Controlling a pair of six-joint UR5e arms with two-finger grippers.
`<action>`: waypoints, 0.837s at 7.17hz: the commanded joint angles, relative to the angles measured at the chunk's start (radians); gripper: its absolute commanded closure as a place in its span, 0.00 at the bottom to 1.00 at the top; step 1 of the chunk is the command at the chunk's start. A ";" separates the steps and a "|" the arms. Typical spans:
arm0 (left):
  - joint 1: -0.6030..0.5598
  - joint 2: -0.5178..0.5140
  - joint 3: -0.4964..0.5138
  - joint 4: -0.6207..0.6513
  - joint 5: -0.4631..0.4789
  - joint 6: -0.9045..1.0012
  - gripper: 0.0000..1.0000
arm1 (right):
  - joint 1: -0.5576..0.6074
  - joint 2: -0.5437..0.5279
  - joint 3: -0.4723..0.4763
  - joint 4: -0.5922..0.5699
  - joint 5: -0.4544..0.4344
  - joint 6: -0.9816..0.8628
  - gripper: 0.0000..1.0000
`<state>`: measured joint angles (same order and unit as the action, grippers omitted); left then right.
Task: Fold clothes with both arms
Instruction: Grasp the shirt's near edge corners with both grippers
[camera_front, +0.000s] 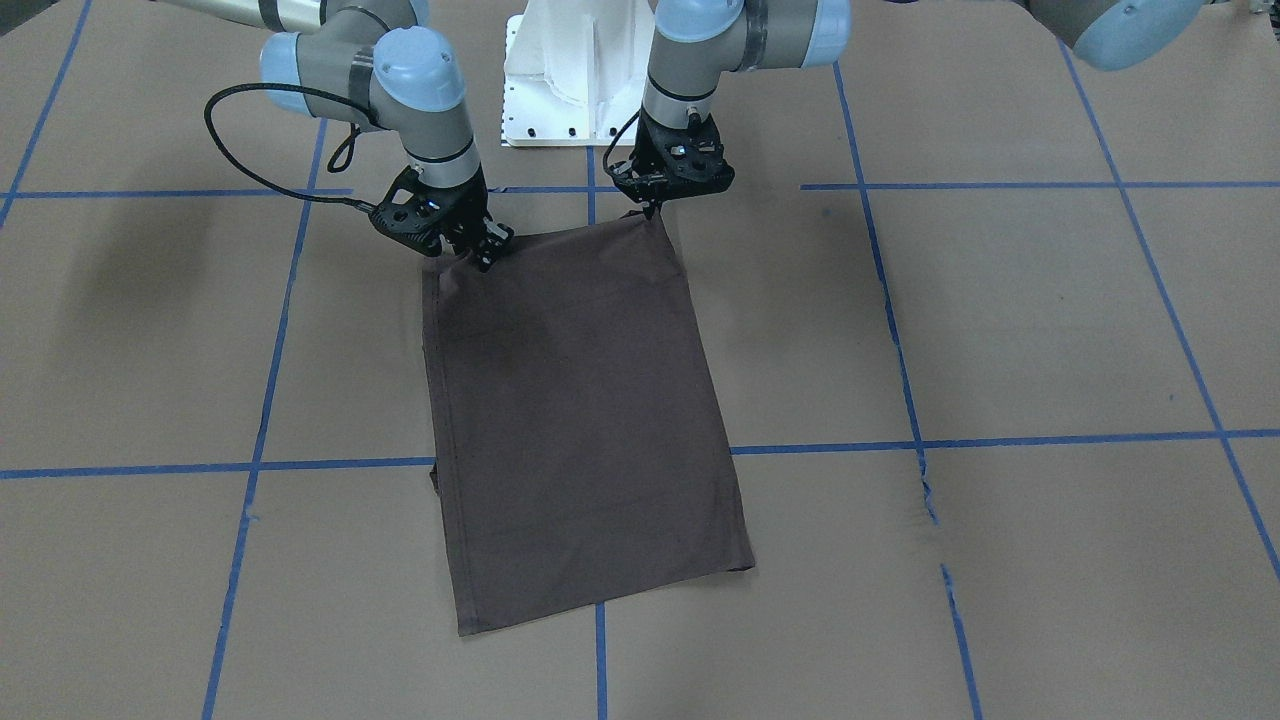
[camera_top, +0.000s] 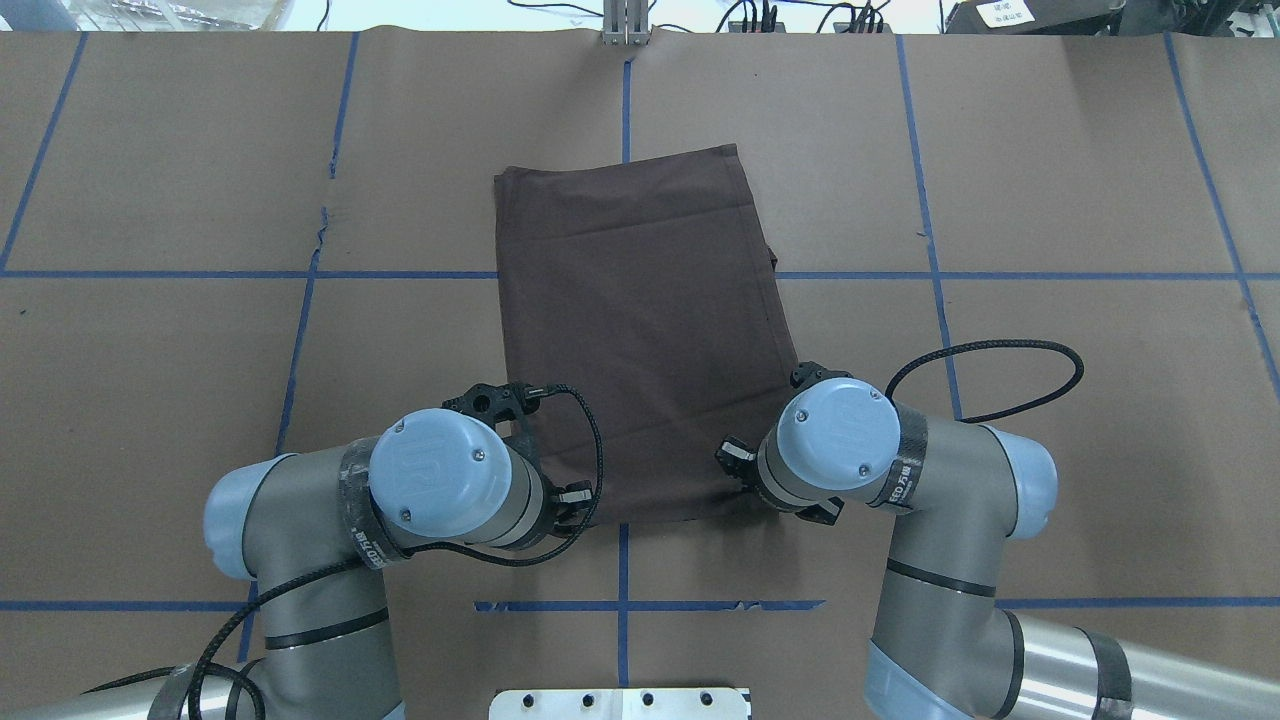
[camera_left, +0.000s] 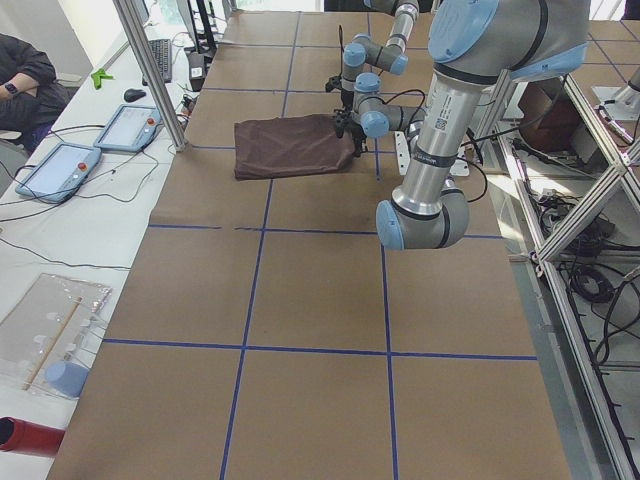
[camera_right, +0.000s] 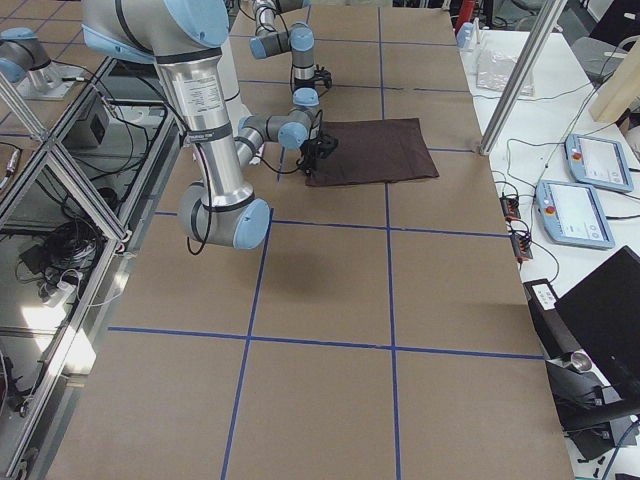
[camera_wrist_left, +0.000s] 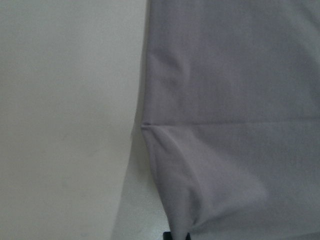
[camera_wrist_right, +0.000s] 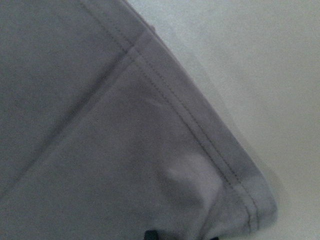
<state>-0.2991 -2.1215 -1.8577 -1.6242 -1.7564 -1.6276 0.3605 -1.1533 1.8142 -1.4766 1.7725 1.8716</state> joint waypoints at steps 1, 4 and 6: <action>0.000 0.000 0.000 0.000 0.000 0.000 1.00 | 0.003 0.009 -0.001 -0.001 -0.004 0.001 1.00; -0.008 0.001 -0.014 0.003 -0.001 0.000 1.00 | 0.012 0.024 0.008 0.002 0.001 0.006 1.00; -0.008 0.011 -0.111 0.083 -0.005 0.000 1.00 | 0.015 0.014 0.068 0.002 0.081 0.004 1.00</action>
<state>-0.3073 -2.1140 -1.9118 -1.5964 -1.7591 -1.6275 0.3732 -1.1335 1.8452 -1.4742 1.7980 1.8754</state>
